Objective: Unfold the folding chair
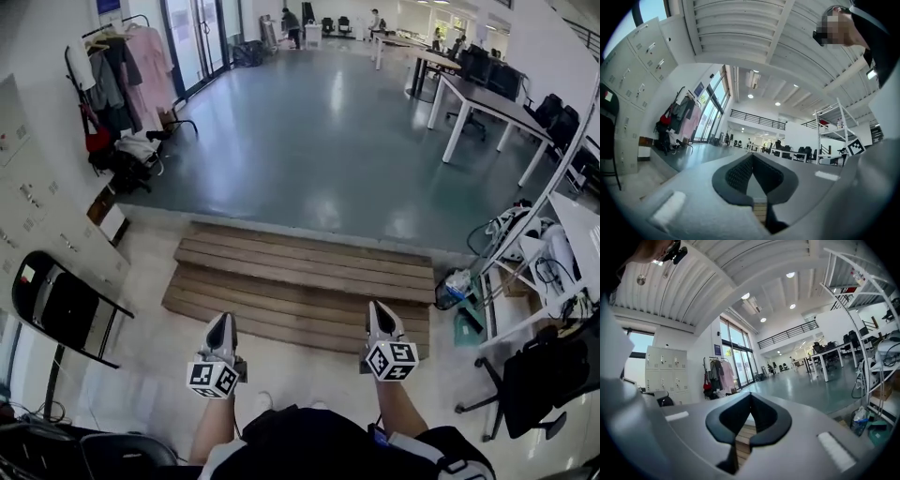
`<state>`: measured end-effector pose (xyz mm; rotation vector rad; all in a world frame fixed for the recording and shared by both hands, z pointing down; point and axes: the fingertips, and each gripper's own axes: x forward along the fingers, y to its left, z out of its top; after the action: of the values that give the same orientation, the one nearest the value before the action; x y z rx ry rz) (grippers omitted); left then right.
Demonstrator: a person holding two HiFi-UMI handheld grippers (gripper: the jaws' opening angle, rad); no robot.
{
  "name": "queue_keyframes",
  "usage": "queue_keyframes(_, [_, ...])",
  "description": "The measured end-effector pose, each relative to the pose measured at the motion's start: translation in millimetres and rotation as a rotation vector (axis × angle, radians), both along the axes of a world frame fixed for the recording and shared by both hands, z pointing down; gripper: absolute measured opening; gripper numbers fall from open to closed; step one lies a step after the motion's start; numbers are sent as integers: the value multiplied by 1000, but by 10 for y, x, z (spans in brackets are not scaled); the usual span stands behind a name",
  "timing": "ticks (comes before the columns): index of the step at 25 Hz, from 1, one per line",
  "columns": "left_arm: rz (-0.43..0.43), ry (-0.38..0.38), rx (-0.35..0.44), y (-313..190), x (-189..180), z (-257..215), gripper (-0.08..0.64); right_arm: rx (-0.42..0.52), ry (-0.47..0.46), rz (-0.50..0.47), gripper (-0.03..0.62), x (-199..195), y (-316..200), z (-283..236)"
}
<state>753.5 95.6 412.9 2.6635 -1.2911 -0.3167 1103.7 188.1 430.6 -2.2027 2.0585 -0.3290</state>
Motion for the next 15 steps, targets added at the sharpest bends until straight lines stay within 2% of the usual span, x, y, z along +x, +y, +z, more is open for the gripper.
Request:
queue_keyframes(4, [-84,-24,7,213,-323,-68,0,3,-20,-122,5,-374,-264,0])
queue_keyframes(8, [-181,-16,0,321,-740,-93,0,11,-10,-228,5,-805,-485,-103])
queue_keyframes(15, [-322,-10,17,234,-1720,-180,0,39,21,-331,5,-1667,-911,-350])
